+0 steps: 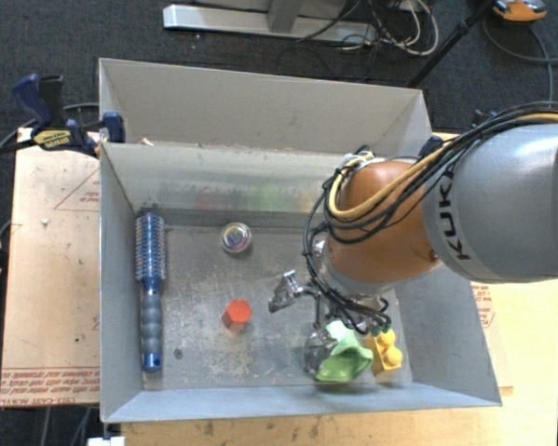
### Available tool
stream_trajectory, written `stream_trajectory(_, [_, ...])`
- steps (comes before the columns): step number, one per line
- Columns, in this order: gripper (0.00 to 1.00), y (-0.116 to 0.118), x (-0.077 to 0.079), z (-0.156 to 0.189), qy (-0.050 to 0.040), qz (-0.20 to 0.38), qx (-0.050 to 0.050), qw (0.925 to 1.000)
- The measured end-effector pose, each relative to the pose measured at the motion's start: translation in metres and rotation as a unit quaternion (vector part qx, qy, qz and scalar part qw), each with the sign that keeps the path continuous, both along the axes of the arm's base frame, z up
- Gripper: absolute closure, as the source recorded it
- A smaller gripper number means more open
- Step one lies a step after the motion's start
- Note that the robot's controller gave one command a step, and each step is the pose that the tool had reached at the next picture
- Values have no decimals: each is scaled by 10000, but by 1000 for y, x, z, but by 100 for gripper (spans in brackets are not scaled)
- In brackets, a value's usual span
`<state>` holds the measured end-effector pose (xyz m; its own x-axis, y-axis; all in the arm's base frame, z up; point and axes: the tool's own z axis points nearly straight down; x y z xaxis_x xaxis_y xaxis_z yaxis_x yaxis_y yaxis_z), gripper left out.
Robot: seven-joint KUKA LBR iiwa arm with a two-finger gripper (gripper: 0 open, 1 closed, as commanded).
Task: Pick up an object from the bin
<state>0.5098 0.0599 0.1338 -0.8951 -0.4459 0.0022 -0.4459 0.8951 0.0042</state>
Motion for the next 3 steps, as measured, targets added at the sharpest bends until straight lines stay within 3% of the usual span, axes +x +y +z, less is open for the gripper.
stream_trajectory(1, [0,-78,-10,-45,1,866,-14,9962])
stream_trajectory(2, [100,-74,-8,-43,-29,895,-5,9960])
stream_trajectory(3, [100,-44,27,109,-73,2449,-8,9695])
